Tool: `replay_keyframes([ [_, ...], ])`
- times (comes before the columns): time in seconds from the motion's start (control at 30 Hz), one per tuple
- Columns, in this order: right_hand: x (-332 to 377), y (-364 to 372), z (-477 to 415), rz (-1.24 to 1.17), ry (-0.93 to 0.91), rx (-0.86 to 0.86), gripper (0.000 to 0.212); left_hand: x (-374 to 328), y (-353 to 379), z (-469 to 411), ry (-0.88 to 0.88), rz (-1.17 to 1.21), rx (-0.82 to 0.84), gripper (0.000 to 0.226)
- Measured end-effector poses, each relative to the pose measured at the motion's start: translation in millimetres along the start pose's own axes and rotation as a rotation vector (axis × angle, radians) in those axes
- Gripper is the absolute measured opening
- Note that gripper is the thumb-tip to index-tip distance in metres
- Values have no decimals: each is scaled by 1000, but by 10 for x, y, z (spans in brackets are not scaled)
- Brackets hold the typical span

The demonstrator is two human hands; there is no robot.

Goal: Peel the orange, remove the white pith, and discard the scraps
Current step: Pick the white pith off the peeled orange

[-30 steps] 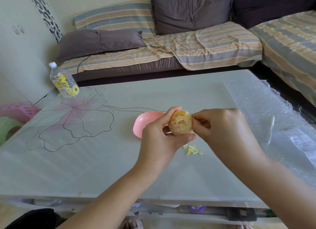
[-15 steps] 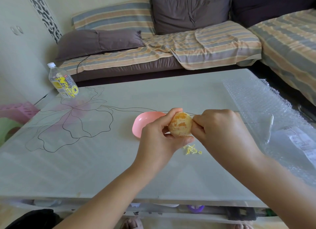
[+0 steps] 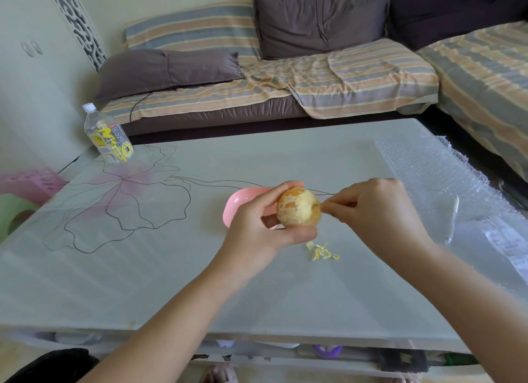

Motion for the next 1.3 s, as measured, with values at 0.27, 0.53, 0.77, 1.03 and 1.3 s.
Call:
replay_keyframes([
  [0.27, -306, 486, -29, 56, 85, 118, 21, 250, -118, -46, -162, -78, 49, 62],
  [0.53, -384, 628, -95, -11, 86, 156, 33, 338, -214, -87, -215, -136, -2, 63],
  [0.77, 50, 318, -155, -215, -207, 55, 11, 354, -274, -124, -219, -87, -17, 58],
  [1.03, 463, 46, -10, -224, -476, 49, 49, 96, -211, -54, -51, -179, 60, 49],
  [1.3, 480, 9, 77, -143, -537, 91, 48, 42, -133, 43, -25, -250, 4, 49],
])
Point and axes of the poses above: each hand's wrist, its own z-axis away from the middle knuckle, its own y-axis out of the palm, x = y × z, the point moved 7 cm from there along -z, towards the middle knuckle, and after that the axes turned 13 degrees about -y, right-handed, at the moved point
